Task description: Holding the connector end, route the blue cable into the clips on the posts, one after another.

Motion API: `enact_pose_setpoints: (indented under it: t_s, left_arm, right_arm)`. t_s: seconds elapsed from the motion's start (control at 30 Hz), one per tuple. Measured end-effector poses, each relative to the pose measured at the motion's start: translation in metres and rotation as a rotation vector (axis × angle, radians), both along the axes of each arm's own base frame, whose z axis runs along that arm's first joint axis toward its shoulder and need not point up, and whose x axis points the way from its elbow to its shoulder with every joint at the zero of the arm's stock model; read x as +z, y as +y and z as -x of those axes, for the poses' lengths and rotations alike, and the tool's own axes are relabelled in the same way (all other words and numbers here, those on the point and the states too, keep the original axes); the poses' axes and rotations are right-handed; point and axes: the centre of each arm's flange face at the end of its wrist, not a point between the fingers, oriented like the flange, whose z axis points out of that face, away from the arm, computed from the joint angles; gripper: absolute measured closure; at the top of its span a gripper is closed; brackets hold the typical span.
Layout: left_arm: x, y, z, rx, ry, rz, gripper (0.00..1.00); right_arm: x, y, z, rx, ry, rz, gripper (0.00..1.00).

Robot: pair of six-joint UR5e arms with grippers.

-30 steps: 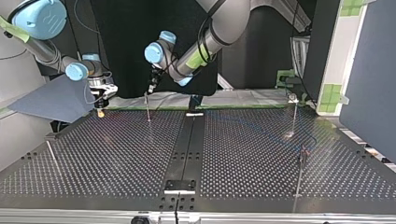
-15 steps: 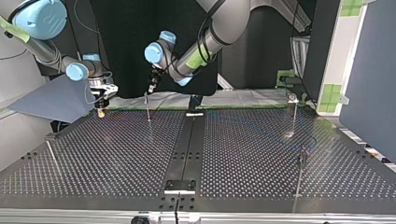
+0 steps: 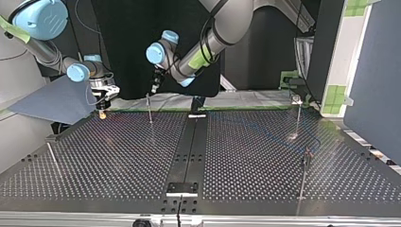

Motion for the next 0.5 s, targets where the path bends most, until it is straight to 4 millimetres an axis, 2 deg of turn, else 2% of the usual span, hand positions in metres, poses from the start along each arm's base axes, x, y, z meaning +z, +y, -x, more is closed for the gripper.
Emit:
enact_pose_setpoints:
  t_s: [0.2,0.5]
  left_arm:
    - [0.016,0.000,0.012,-0.009,-0.010,0.012,0.02]
    - [0.050,-0.010,0.041,-0.021,-0.059,0.073,0.02]
  right_arm:
    - [0.000,0.000,0.000,0.001,0.001,0.000,1.00]
    - [0.000,0.000,-0.001,0.004,0.001,0.000,1.00]
